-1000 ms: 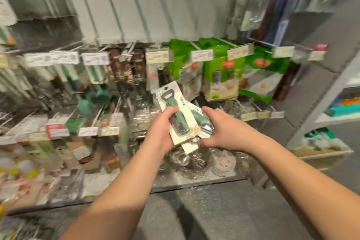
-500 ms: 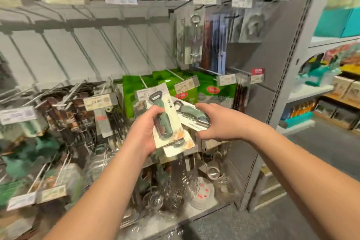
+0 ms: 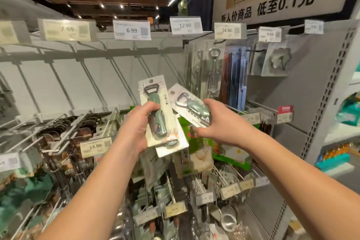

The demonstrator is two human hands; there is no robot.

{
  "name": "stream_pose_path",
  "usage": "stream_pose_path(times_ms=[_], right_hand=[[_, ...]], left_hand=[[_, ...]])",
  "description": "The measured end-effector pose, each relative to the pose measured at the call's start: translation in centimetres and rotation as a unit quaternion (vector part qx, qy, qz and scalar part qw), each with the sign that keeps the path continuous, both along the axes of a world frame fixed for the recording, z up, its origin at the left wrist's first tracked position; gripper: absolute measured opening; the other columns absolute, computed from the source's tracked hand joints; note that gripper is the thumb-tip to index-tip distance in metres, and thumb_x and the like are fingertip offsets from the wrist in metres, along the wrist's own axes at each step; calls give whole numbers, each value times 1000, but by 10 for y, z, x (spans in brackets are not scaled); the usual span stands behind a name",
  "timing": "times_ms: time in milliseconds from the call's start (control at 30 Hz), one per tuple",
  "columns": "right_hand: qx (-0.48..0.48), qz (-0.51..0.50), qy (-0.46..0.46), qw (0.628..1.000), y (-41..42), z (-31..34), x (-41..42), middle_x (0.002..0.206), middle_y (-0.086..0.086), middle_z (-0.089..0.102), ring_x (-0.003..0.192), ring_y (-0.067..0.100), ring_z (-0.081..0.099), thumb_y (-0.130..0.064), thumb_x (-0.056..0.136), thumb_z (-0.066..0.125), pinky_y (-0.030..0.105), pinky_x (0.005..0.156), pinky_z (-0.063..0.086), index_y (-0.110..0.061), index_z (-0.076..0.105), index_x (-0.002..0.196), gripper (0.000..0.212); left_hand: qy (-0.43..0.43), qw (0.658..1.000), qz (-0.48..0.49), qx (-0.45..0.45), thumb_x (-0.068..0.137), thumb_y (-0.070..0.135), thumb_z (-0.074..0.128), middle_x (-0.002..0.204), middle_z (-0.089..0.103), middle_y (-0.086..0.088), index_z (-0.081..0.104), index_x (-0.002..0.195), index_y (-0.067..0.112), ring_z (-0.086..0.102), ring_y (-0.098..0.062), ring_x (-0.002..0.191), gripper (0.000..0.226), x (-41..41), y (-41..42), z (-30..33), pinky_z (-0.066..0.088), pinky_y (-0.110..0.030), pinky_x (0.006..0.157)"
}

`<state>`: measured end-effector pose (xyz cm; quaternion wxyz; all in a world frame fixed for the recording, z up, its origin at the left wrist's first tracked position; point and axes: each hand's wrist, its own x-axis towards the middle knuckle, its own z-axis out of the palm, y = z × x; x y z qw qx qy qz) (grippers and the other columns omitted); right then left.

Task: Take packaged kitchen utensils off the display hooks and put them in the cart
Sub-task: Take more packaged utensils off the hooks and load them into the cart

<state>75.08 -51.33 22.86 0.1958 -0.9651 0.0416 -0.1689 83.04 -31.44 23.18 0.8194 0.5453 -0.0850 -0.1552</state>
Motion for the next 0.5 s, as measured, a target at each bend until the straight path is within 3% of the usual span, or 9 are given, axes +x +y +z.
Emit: stream_pose_path(times_ms=[67, 133, 233, 333, 433, 500], right_hand=[[41, -20, -45, 998, -3, 2, 14, 133, -2, 49, 94, 14, 62, -45, 77, 76, 27, 68, 50, -24, 35, 146, 83], [90, -28, -97, 991, -3, 3, 26, 125, -4, 50, 84, 12, 63, -44, 79, 75, 24, 60, 48, -26, 39, 141, 74], [119, -46, -160, 979, -1, 6, 41, 125, -5, 49, 103, 14, 58, -44, 81, 75, 28, 78, 47, -25, 39, 140, 73], [151, -53, -201, 967, 5, 11, 53, 129, -5, 47, 118, 17, 53, -44, 81, 76, 33, 94, 47, -23, 36, 144, 78], [177, -69, -216, 958, 10, 17, 64, 150, 3, 39, 133, 22, 47, -46, 82, 76, 39, 110, 43, -16, 23, 155, 95], [190, -76, -225, 952, 13, 21, 71, 157, 4, 32, 137, 23, 44, -47, 84, 75, 40, 111, 41, -16, 18, 157, 97]], left_hand=[[0, 1000, 17, -16, 94, 8, 56, 64, 68, -5, 63, 91, 8, 68, -22, 62, 7, 15, 2, 6, 59, -44, 71], [8, 999, 25, -30, 95, 10, 55, 59, 67, -2, 62, 87, 10, 68, -19, 58, 10, 26, 4, 12, 58, -39, 65], [21, 998, 28, -44, 94, 13, 56, 66, 68, -4, 61, 86, 11, 69, -21, 60, 10, 37, 5, 16, 59, -38, 57], [25, 998, 37, -51, 94, 13, 58, 69, 68, -4, 62, 87, 11, 69, -23, 67, 9, 44, 5, 15, 57, -40, 64], [27, 998, 33, -52, 94, 14, 58, 70, 69, -4, 62, 88, 11, 69, -24, 69, 7, 47, 3, 15, 59, -41, 63], [29, 998, 30, -56, 94, 13, 58, 73, 68, -5, 62, 88, 11, 69, -25, 72, 7, 47, 3, 15, 59, -44, 70]])
